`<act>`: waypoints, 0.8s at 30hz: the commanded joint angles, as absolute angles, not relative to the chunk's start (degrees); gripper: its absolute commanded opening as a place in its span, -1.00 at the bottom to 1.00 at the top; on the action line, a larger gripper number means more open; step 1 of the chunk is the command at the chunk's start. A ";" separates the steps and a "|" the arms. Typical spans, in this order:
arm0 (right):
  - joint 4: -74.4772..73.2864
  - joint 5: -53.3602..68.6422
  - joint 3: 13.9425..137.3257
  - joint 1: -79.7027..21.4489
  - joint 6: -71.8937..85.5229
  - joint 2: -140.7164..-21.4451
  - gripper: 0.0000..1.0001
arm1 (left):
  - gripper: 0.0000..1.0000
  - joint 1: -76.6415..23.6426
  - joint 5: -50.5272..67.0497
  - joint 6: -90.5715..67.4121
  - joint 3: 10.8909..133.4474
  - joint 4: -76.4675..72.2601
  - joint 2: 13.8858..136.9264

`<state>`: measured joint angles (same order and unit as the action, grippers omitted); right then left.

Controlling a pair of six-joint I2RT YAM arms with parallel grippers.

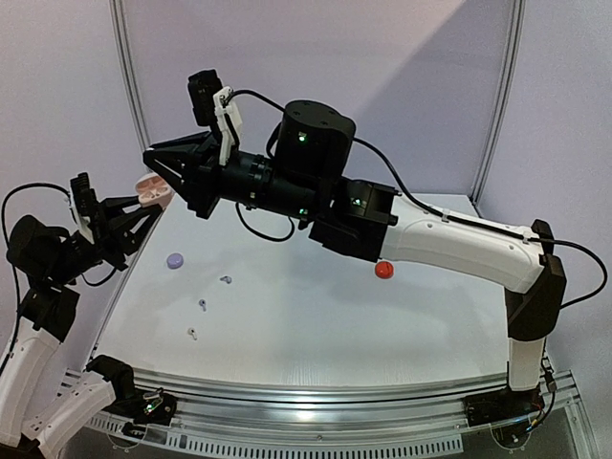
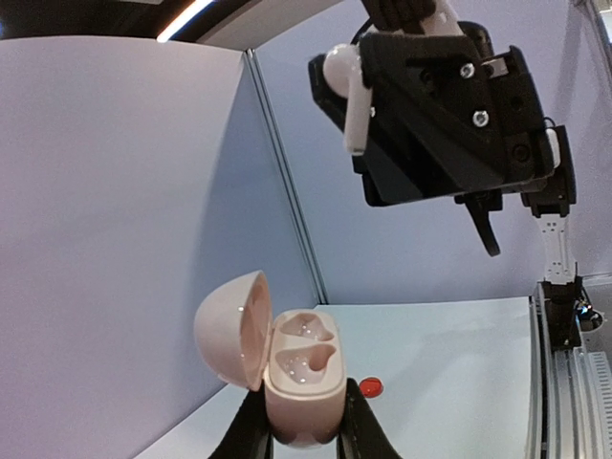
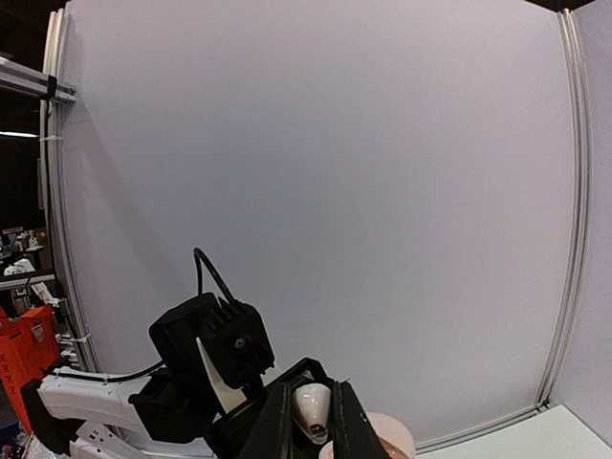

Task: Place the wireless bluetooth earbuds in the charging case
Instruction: Insert the right earbud into the right side groove of the charging case.

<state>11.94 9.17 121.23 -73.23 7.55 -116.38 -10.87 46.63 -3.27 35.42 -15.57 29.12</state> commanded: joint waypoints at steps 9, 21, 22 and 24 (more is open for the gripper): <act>9.03 12.36 122.33 -73.11 5.33 -117.14 -1.00 | -1.00 -11.60 53.04 -8.82 38.14 -16.98 30.50; 8.13 12.25 119.05 -73.05 5.39 -114.21 -1.00 | -1.00 -11.60 57.20 -11.30 38.05 -17.46 30.85; 8.09 12.34 119.05 -73.11 5.29 -114.18 -1.00 | -1.00 -11.60 57.51 -11.41 38.06 -17.62 30.87; 7.81 12.73 119.09 -73.12 5.27 -114.12 -1.00 | -1.00 -11.65 58.07 -11.53 38.01 -17.84 30.85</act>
